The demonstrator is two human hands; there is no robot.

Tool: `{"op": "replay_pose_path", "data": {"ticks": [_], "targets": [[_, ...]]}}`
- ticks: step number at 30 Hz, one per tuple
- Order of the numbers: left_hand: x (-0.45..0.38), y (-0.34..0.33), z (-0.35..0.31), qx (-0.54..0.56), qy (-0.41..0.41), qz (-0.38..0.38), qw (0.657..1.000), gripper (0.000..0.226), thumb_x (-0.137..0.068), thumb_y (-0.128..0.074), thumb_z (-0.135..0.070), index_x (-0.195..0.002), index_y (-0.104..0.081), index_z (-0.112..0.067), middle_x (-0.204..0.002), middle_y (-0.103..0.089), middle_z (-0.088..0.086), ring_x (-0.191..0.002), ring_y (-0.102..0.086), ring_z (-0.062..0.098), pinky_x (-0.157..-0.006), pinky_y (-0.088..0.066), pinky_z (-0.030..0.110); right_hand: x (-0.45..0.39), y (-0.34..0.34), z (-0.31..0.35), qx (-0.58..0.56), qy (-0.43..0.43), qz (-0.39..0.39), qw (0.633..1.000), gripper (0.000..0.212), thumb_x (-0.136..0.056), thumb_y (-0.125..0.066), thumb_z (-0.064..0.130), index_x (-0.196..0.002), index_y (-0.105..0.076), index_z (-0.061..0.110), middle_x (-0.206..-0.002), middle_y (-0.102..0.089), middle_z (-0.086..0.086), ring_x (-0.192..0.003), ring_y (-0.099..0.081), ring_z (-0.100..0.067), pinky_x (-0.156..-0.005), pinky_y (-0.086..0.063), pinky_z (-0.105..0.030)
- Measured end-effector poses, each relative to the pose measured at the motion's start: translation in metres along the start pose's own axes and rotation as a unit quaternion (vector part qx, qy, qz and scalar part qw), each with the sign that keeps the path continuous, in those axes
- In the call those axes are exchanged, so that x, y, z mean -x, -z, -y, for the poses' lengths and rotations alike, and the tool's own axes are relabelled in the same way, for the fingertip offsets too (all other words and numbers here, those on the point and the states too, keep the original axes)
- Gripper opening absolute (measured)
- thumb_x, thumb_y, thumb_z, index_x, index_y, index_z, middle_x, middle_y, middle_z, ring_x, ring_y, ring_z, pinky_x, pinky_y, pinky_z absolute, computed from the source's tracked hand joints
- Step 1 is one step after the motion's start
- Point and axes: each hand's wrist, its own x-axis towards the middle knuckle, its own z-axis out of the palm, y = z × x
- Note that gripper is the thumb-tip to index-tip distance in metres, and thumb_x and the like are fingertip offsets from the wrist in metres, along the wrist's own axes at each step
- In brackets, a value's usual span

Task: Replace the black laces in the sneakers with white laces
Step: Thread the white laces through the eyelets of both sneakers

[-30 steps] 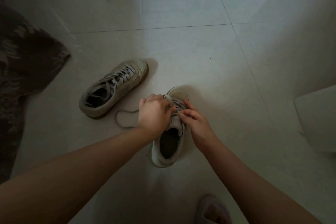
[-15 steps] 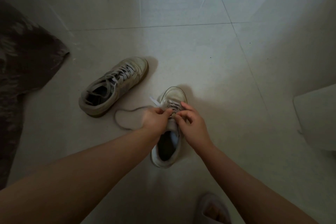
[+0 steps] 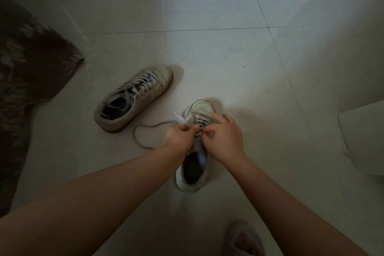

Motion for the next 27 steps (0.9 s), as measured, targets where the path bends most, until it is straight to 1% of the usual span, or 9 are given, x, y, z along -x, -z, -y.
{"op": "replay_pose_path", "data": {"ticks": [2,6,10,14,17,20,24,26,27], "targets": [[-0.001,0.001,0.000,0.009,0.004,0.006,1.000,0.020,-0.087,-0.067,-0.017,-0.068,-0.064,-0.012,-0.059,-0.057,0.001,-0.047,-0.053,0.007,-0.039,-0.041,0.009,0.001,-0.004,0.003,-0.049,-0.031,0.011,0.998,0.023,-0.086,-0.058,0.027,-0.103,-0.073,0.026,-0.148,-0.039,0.005,-0.143,-0.019,-0.022,-0.109,-0.022,-0.032],[-0.002,0.002,-0.002,0.084,0.035,0.033,0.995,0.015,-0.088,-0.065,-0.009,-0.091,-0.068,0.005,-0.060,-0.062,0.003,-0.039,-0.056,0.000,-0.043,-0.047,0.011,-0.001,-0.016,-0.003,-0.124,-0.036,0.005,0.992,0.017,-0.085,-0.064,0.023,-0.098,-0.074,0.020,-0.149,-0.039,-0.004,-0.142,-0.020,-0.025,-0.111,-0.014,-0.023],[-0.004,0.008,-0.002,0.082,0.043,0.070,0.993,0.016,-0.087,-0.066,-0.009,-0.093,-0.068,0.006,-0.047,-0.063,-0.005,-0.041,-0.059,0.000,-0.045,-0.048,0.011,-0.002,-0.021,-0.012,-0.208,-0.056,0.013,0.976,0.008,-0.083,-0.070,0.020,-0.088,-0.074,0.016,-0.148,-0.039,-0.005,-0.142,-0.021,-0.023,-0.111,-0.014,-0.023],[-0.004,0.012,0.002,0.068,0.018,0.085,0.994,0.016,-0.086,-0.066,-0.011,-0.096,-0.068,0.002,-0.071,-0.066,0.003,-0.047,-0.060,-0.003,-0.049,-0.048,0.009,0.002,-0.022,-0.010,-0.314,-0.082,-0.007,0.946,0.005,-0.082,-0.072,0.015,-0.082,-0.071,0.010,-0.146,-0.041,0.001,-0.133,-0.037,-0.011,-0.098,-0.022,-0.008],[-0.003,0.013,0.009,0.066,-0.009,0.090,0.994,0.019,-0.085,-0.068,-0.011,-0.101,-0.069,0.000,-0.077,-0.067,0.002,-0.056,-0.063,-0.002,-0.054,-0.049,0.009,0.006,-0.024,-0.015,-0.369,-0.089,-0.013,0.925,0.004,-0.084,-0.070,0.014,-0.083,-0.071,0.010,-0.143,-0.046,0.003,-0.127,-0.043,-0.005,-0.100,-0.030,-0.016],[0.001,0.017,0.012,0.059,-0.049,0.118,0.990,0.014,-0.083,-0.069,-0.006,-0.096,-0.069,-0.003,-0.078,-0.068,0.000,-0.061,-0.064,-0.005,-0.057,-0.048,0.008,0.009,-0.021,-0.017,-0.452,-0.096,0.000,0.887,0.007,-0.088,-0.064,0.009,-0.084,-0.069,0.012,-0.135,-0.054,0.002,-0.121,-0.051,-0.008,-0.103,-0.041,-0.026],[-0.001,0.023,0.013,-0.003,-0.089,0.131,0.987,0.011,-0.078,-0.074,-0.009,-0.088,-0.070,-0.009,-0.066,-0.060,-0.004,-0.056,-0.058,0.001,-0.054,-0.045,0.009,0.004,-0.022,-0.018,-0.481,-0.142,-0.003,0.865,0.008,-0.093,-0.058,0.013,-0.096,-0.065,0.014,-0.126,-0.062,-0.005,-0.113,-0.058,-0.014,-0.105,-0.043,-0.037],[-0.004,0.022,0.014,-0.060,-0.127,0.110,0.984,0.010,-0.076,-0.078,-0.012,-0.079,-0.068,-0.012,-0.057,-0.046,-0.004,-0.050,-0.043,0.006,-0.047,-0.036,0.013,0.002,-0.021,-0.020,-0.532,-0.177,-0.025,0.828,0.012,-0.094,-0.056,0.019,-0.102,-0.061,0.012,-0.110,-0.068,-0.008,-0.105,-0.064,-0.021,-0.100,-0.047,-0.046],[-0.004,0.021,0.014,-0.081,-0.148,0.105,0.980,0.012,-0.075,-0.078,-0.013,-0.078,-0.067,-0.009,-0.056,-0.042,-0.003,-0.050,-0.037,0.006,-0.047,-0.033,0.015,-0.001,-0.018,-0.024,-0.582,-0.195,-0.035,0.789,0.012,-0.096,-0.051,0.017,-0.104,-0.056,0.009,-0.101,-0.070,-0.010,-0.100,-0.066,-0.023,-0.097,-0.049,-0.046]]}}
